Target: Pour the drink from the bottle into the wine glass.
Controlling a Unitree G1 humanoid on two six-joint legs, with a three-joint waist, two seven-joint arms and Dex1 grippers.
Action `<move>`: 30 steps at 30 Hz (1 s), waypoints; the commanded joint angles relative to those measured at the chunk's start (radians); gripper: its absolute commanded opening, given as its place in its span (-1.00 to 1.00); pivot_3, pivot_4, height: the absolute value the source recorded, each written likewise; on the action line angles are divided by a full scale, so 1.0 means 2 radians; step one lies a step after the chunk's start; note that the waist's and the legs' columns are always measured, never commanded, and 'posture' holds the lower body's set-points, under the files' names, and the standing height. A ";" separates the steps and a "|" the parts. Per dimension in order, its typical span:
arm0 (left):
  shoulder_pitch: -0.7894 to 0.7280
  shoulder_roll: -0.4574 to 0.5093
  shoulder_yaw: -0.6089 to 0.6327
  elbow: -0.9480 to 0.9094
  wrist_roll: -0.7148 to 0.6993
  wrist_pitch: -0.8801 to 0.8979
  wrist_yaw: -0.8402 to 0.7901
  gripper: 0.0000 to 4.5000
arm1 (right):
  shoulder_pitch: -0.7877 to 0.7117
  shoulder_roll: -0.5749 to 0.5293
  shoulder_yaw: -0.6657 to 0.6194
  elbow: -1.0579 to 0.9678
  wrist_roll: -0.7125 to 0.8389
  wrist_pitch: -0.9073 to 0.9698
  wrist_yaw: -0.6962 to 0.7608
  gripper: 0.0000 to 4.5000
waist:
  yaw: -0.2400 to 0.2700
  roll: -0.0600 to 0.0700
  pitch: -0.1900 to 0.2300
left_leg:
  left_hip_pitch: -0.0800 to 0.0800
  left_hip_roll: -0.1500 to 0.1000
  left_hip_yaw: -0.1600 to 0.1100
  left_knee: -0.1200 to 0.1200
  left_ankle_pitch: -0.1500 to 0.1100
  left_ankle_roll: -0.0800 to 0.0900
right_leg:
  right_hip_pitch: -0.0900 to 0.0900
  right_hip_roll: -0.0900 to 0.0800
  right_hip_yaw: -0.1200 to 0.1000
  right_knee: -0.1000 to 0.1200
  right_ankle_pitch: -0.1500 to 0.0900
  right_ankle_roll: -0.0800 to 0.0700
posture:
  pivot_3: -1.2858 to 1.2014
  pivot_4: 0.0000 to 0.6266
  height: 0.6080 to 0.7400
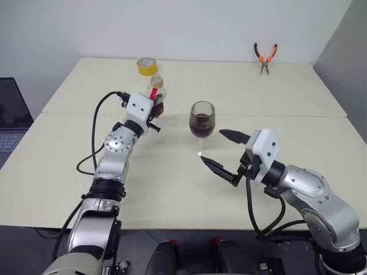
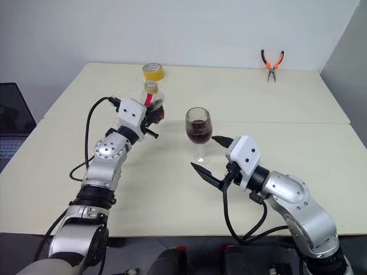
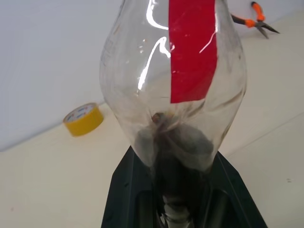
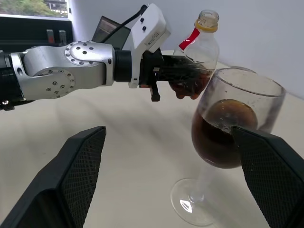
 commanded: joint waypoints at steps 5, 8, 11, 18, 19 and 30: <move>0.034 -0.034 0.058 -0.060 -0.035 0.086 0.074 -0.78 | -0.036 0.006 -0.017 -0.015 0.059 0.023 0.006 1.00 | 0.001 0.000 0.000 | 0.000 0.000 -0.001 0.000 0.000 0.000 | 0.000 0.000 -0.001 0.000 0.000 0.000 | 0.03 -0.52 1.00; 0.041 -0.038 0.067 -0.064 -0.041 0.101 0.085 -0.78 | -0.048 0.010 -0.013 -0.013 0.067 0.031 0.001 1.00 | 0.001 0.000 0.000 | 0.000 0.000 0.000 0.000 0.000 0.000 | 0.000 0.000 0.000 0.000 0.000 0.000 | 0.03 -0.52 1.00; 0.043 -0.039 0.073 -0.056 -0.045 0.102 0.087 -0.78 | -0.060 0.017 -0.010 -0.006 0.065 0.036 -0.006 1.00 | 0.001 0.000 0.000 | 0.000 0.000 -0.001 0.000 0.000 0.000 | 0.000 0.000 -0.001 0.000 0.000 0.000 | 0.03 -0.52 1.00; 0.039 -0.037 0.072 -0.024 -0.043 0.084 0.078 -0.78 | -0.071 0.022 -0.006 0.004 0.059 0.036 -0.005 1.00 | 0.001 0.000 0.000 | 0.000 0.000 0.000 0.000 0.000 0.000 | 0.000 0.000 -0.001 0.000 0.000 0.000 | 0.03 -0.52 1.00; 0.039 -0.036 0.071 -0.020 -0.041 0.081 0.080 -0.78 | -0.071 0.022 -0.005 0.005 0.059 0.036 -0.005 1.00 | 0.001 0.000 0.000 | 0.000 0.000 0.000 0.000 0.000 0.000 | 0.000 0.000 -0.001 0.000 0.000 0.000 | 0.03 -0.52 1.00; 0.055 -0.055 0.074 0.007 -0.043 0.033 0.097 0.10 | -0.071 0.020 -0.004 0.005 0.054 0.039 -0.007 1.00 | 0.001 0.000 0.000 | 0.000 0.000 0.000 0.000 0.000 0.001 | 0.000 0.000 -0.001 0.000 0.000 0.000 | 0.03 -0.52 1.00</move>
